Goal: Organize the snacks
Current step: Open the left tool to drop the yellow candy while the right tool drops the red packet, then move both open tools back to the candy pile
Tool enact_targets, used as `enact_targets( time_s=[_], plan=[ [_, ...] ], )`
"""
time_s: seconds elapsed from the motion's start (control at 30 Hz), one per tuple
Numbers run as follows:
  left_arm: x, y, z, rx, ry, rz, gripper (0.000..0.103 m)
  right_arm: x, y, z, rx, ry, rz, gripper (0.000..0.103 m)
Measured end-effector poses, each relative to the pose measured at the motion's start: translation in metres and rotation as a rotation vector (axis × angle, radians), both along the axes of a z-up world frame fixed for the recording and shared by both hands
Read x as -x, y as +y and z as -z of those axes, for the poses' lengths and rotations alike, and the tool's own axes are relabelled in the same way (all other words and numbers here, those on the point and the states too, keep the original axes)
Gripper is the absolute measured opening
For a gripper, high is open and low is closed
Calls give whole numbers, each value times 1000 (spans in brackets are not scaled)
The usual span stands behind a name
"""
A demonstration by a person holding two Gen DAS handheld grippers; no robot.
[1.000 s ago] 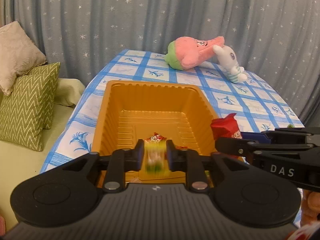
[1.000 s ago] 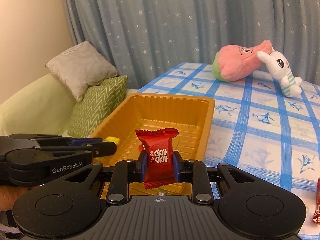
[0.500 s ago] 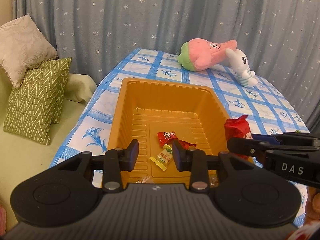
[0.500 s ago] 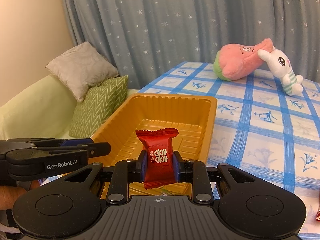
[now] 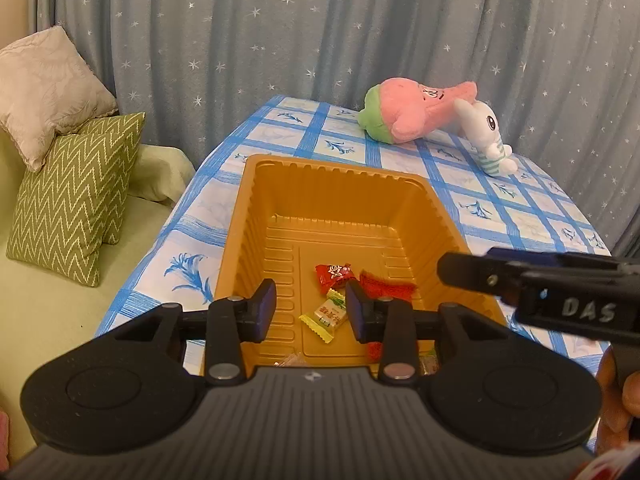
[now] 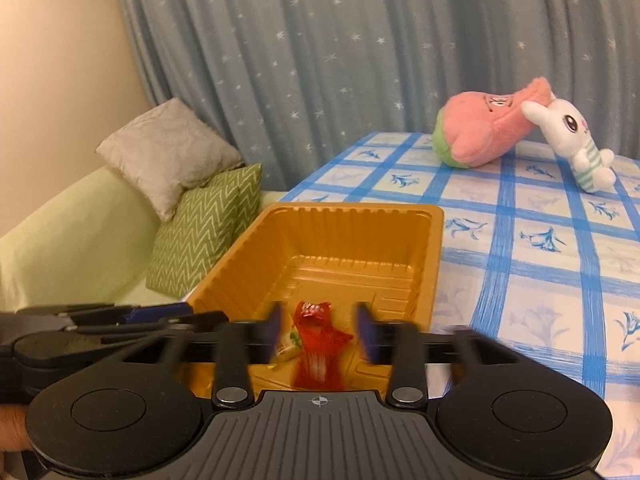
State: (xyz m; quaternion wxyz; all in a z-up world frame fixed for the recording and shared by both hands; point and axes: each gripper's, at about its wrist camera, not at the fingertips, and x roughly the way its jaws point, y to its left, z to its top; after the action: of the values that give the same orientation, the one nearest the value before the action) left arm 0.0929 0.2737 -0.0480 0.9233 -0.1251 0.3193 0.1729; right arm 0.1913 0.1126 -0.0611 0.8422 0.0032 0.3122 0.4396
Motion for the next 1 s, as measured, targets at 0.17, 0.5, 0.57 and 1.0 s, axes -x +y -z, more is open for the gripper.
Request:
enact_targets(
  time_s=[0.17,0.5,0.57,1.0],
  plan=[
    [-1,-2,-2,5,-8,7,35,-3,-9,-6,-17,-20,49,61],
    [-14,-19,-7,9,-26,38,40,-12,-33,-8,-17,-10,116,61],
    [-17,-24,-9,8,-31,49,41,-14,-40,-8,-19,-11,137,61],
    [-43,-69,-15,9,-52,158,44,-25,-92,-10,-25,-8,273,61]
  ],
)
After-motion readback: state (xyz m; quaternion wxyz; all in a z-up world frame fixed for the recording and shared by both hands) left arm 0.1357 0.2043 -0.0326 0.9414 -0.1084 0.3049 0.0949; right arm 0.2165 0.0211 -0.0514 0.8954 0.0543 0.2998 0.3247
